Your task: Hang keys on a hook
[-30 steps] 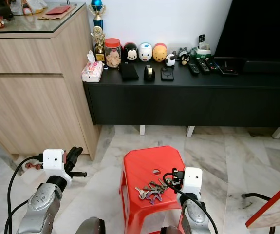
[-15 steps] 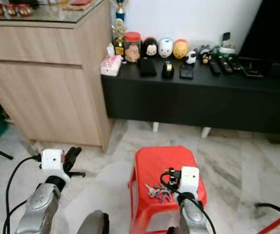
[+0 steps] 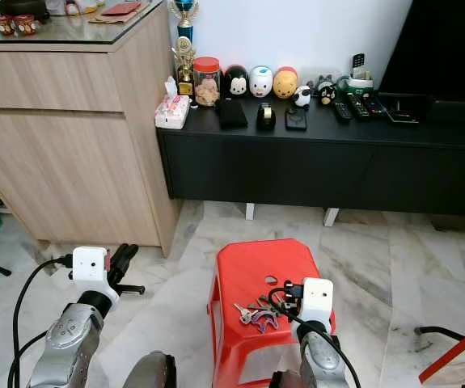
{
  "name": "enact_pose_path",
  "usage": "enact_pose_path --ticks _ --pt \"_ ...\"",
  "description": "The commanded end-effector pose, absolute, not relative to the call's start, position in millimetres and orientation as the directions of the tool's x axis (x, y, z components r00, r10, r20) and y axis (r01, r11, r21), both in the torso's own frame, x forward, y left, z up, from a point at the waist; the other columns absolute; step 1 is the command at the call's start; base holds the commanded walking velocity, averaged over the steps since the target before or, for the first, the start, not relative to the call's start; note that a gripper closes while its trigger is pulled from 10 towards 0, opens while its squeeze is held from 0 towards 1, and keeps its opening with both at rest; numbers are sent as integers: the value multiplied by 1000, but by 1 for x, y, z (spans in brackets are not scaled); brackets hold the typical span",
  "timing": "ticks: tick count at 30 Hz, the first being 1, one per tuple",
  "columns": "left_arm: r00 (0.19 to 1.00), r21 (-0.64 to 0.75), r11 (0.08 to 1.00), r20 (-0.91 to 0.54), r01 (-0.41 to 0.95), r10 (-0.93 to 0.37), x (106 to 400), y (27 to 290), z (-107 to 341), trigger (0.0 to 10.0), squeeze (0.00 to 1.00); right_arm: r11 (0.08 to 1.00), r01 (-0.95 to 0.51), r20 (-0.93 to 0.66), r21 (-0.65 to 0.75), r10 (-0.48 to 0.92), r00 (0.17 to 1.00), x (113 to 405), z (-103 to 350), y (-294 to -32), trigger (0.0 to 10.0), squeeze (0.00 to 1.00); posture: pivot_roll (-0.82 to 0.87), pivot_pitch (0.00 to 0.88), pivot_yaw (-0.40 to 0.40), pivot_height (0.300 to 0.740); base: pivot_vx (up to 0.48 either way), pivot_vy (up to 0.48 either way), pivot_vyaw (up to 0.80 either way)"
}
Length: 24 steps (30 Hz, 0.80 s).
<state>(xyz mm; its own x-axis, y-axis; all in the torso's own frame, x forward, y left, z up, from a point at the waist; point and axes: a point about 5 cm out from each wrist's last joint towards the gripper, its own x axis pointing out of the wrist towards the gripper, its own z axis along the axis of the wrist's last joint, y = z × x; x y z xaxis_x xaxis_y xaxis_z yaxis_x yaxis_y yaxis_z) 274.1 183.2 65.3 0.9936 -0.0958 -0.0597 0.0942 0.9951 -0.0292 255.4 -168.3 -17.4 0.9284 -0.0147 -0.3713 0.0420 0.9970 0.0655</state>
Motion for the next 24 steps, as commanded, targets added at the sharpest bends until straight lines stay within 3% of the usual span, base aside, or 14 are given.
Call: enact_pose_path --ticks 1,3,18,24 --pt "993 -31 994 -49 102 -103 276 181 68 10000 0 998 45 -382 51 -22 924 254 -19 -169 10000 0 151 11 -42 632 0 0 644" --pt "993 -29 994 -49 102 -103 276 182 68 10000 0 997 57 -391 53 -32 920 253 -20 -170 10000 0 150 12 -42 632 0 0 709" --pt "992 -32 993 -58 113 -115 275 180 66 10000 0 995 72 -396 70 -38 917 253 -22 -171 10000 0 151 15 -42 632 0 0 0" --pt "991 -32 993 -57 116 -118 274 179 66 10000 0 994 73 -392 77 -37 919 252 -22 -170 10000 0 150 17 -42 632 312 0 0"
